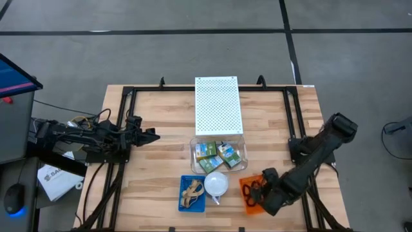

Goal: Pick & Place Office Desk Supplies
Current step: Put the orange bin with spring keychains on the shelf

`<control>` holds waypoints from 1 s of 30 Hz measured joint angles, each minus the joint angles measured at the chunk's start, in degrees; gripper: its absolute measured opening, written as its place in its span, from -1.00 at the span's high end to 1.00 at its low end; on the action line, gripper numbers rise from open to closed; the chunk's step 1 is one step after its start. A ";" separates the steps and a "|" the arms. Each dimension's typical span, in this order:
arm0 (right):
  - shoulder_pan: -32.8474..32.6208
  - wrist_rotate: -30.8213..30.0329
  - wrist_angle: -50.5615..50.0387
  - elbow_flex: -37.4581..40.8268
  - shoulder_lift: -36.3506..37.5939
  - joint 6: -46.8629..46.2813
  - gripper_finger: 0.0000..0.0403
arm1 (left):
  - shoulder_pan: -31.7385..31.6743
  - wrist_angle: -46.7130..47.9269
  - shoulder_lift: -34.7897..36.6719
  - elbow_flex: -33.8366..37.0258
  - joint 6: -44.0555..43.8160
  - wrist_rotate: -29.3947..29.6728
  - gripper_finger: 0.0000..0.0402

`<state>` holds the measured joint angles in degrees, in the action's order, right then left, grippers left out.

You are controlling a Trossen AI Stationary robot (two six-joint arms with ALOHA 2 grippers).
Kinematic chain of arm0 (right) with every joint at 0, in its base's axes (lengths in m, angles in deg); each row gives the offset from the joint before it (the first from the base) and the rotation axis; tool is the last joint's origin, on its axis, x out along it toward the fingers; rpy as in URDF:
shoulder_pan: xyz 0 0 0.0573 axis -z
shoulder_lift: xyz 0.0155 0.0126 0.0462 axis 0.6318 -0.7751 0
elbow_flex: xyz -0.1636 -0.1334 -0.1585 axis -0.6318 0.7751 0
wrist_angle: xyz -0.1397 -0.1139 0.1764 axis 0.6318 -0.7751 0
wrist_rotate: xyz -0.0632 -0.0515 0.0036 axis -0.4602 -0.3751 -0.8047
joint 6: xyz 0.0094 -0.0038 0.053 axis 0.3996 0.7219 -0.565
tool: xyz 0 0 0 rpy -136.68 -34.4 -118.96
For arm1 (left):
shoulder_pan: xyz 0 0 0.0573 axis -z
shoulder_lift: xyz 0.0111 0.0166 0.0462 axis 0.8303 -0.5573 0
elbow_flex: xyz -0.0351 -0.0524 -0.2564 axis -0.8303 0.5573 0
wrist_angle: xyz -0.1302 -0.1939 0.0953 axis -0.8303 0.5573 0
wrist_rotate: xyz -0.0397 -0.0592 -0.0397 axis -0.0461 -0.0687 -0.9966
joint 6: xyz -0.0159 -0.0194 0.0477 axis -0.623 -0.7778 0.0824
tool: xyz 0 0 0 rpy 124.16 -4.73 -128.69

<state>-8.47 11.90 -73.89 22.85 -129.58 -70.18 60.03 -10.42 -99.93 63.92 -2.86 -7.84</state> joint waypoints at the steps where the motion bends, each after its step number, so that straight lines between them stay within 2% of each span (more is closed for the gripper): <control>1: -0.14 -0.10 -2.23 -0.73 1.21 -0.01 0.99 | 0.00 0.00 0.00 -0.02 0.01 0.00 0.56; 4: -0.26 -2.80 -8.26 -4.08 4.96 -0.07 0.99 | 0.00 0.00 0.00 -0.02 0.05 0.01 0.56; 8: 1.96 -9.42 -17.46 -9.33 9.41 1.63 0.99 | 0.00 0.02 0.00 -0.02 0.08 0.01 0.56; 12: 8.58 -12.84 -21.93 -12.49 13.68 10.60 1.00 | 0.00 0.02 0.00 -0.02 0.12 0.23 0.56; 16: 19.29 -14.26 -21.97 -13.27 16.88 25.32 1.00 | 0.00 0.02 0.00 -0.02 0.12 0.30 0.56; 21: 35.77 -13.49 -21.10 -13.24 18.77 43.45 1.00 | 0.00 0.02 0.00 -0.02 0.12 2.11 0.56; 26: 52.88 -8.11 -13.29 -13.63 18.66 60.31 1.00 | 0.00 0.02 0.00 -0.02 0.12 2.64 0.56; 30: 64.13 -3.19 -9.70 -16.37 15.17 70.07 1.00 | 0.00 0.02 0.00 -0.02 0.20 2.89 0.56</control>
<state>55.66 8.72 -83.59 6.47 -114.41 -0.10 60.03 -10.40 -99.93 63.90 -2.66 -4.96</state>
